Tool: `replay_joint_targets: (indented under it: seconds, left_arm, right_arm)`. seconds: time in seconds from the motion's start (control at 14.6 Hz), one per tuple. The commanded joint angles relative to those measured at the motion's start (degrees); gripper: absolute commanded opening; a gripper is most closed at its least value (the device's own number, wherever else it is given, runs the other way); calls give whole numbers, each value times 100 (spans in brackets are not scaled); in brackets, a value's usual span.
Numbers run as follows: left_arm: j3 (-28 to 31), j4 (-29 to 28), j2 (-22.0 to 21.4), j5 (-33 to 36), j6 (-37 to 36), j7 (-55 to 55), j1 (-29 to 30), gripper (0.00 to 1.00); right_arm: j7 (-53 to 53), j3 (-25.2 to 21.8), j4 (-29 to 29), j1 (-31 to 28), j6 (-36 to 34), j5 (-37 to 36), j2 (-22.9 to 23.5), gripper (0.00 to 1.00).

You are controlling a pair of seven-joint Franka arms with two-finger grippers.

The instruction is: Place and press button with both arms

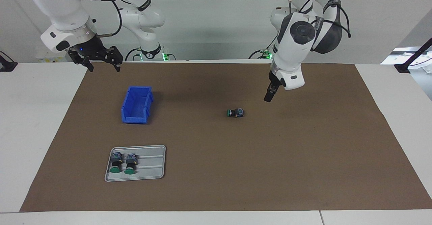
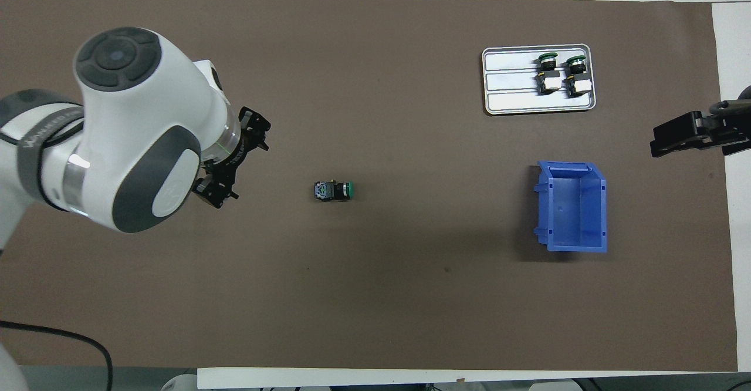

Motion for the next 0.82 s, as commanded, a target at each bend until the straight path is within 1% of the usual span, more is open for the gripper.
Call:
replay_joint_targets:
  seconds: [0.0,0.14,0.21,0.34,0.48,0.75]
  left_arm:
    - [89,-9,274,-196,479,-876,-241,99]
    - [89,-9,485,-206,585,-1472,-460,99]
    - [89,-36,573,-206,786,-1798,-592,99]
    - [89,-62,722,-206,954,-2186,-751,99]
    - [98,-80,1012,-197,1086,-2503,-987,99]
    - [98,-395,1057,-162,1516,-2995,-1120,98]
  right_arm:
    - [-223,22,-160,-34,118,14,-114,99]
    - [-223,22,-168,-25,127,49,-123,99]
    - [-223,22,-186,-60,127,49,-132,99]
    - [-223,22,-195,-60,136,57,-132,99]
    - [-232,22,-195,-60,110,57,-141,99]
    - [-267,13,-195,-43,118,49,-149,99]
